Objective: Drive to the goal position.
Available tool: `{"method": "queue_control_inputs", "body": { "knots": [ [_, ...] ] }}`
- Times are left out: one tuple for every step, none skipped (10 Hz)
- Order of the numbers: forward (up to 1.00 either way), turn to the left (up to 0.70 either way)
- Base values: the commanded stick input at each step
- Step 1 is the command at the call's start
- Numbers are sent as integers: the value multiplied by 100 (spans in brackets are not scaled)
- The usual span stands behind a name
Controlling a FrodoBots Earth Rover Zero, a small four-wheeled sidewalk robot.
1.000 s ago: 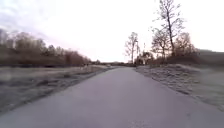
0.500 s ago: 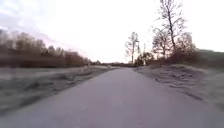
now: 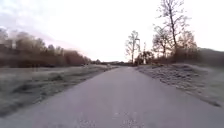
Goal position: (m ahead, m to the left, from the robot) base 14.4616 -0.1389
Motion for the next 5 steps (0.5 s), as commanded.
{"method": "queue_control_inputs", "body": {
  "knots": [
    [100,1],
    [100,1],
    [100,1],
    [100,1],
    [100,1]
  ]
}}
